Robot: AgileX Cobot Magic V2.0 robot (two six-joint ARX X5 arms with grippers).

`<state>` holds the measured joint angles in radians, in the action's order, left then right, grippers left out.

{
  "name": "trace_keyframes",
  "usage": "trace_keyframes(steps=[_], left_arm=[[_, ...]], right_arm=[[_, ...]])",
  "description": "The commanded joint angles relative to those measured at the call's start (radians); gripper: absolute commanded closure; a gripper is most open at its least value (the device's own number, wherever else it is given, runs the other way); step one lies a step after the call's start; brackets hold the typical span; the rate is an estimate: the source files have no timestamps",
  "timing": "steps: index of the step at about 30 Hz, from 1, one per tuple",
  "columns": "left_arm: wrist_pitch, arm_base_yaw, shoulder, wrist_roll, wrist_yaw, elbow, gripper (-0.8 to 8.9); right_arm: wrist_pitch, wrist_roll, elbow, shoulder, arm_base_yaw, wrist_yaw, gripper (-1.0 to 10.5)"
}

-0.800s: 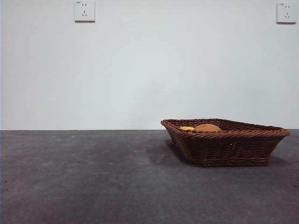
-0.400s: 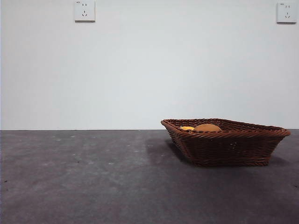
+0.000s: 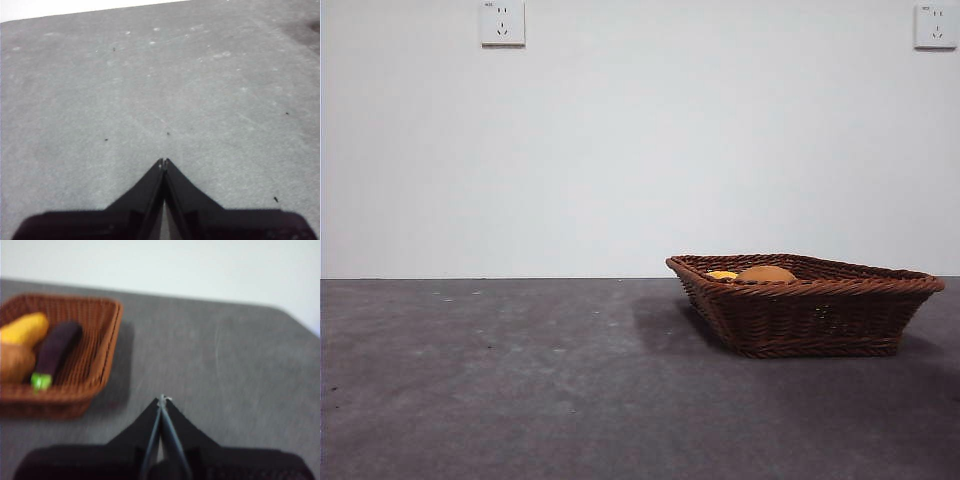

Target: Help me put the vegetables on the table into the basket

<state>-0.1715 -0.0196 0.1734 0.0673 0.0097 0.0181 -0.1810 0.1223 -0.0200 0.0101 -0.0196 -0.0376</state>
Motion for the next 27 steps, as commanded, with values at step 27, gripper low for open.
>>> trace_keyframes(steps=[27], left_arm=[[0.007, 0.003, 0.017, 0.008, -0.003, -0.01, 8.17]], right_arm=[[-0.003, -0.025, 0.005, -0.002, -0.003, -0.005, 9.5]])
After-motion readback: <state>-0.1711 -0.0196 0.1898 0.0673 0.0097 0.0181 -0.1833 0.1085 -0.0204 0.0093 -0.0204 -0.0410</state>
